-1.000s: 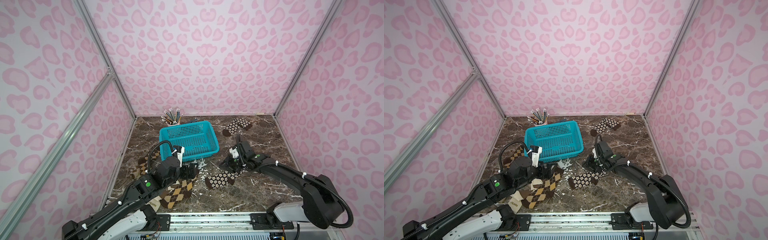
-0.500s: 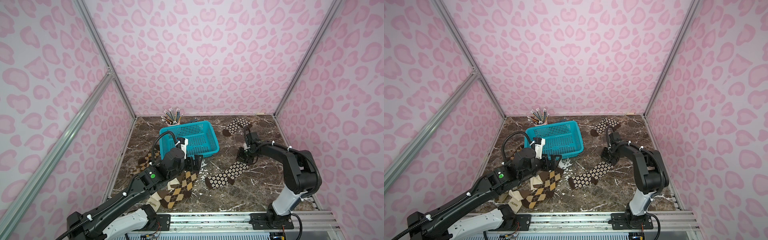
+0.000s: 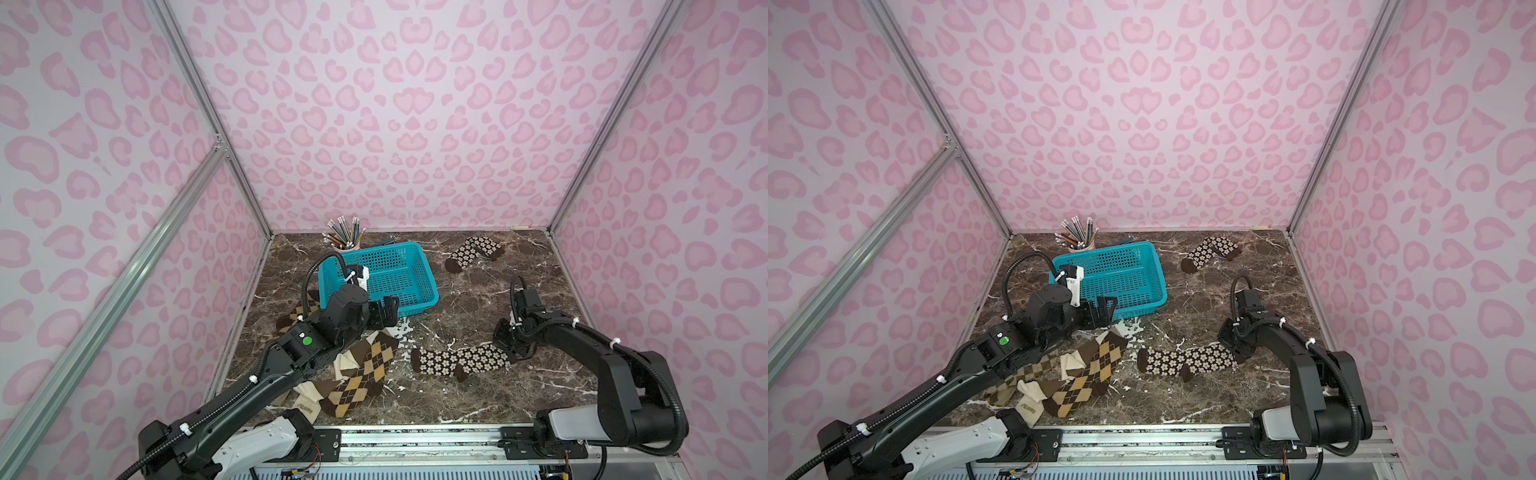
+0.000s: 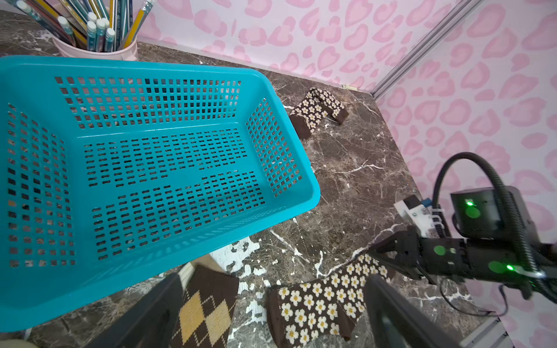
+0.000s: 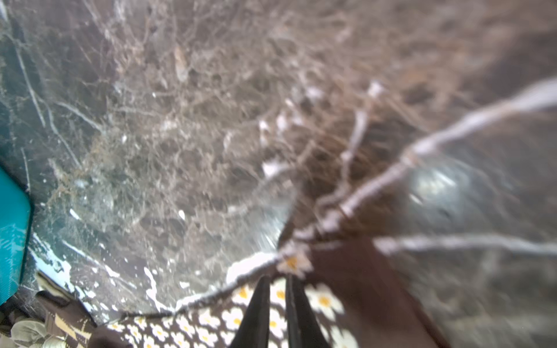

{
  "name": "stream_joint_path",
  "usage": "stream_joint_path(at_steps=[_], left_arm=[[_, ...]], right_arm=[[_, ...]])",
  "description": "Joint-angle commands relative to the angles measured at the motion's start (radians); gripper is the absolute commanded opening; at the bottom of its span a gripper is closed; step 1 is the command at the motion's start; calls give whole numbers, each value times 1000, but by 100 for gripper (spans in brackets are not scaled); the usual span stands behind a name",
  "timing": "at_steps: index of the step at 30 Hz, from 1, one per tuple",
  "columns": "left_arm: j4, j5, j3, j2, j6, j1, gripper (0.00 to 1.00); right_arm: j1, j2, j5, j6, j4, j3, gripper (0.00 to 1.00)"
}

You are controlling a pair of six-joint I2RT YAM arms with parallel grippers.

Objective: Place the socks together as a pair
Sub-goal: Adjust the sock at the center of the board, then move the sock to the center of the board.

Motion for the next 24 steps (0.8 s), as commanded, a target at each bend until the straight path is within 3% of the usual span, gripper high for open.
stream_joint_path(at_steps=[1, 4, 11, 18, 24], left_arm=[[58, 23, 19, 20, 18, 8, 97], [54, 40, 49, 43, 29, 22, 97], [27, 85, 124, 65, 56, 83, 97], [-54, 46, 154, 49, 71, 112, 97], [-86, 35, 144, 36, 55, 121, 97]], right_arm=[[-21, -24, 31, -5, -17, 38, 24], [-24, 23, -13, -68, 17, 155, 37], [-25, 390, -156, -132, 50, 562, 61], [15, 798, -181, -147, -2, 1065, 62], [60, 1115, -125, -174, -189, 1508, 60]])
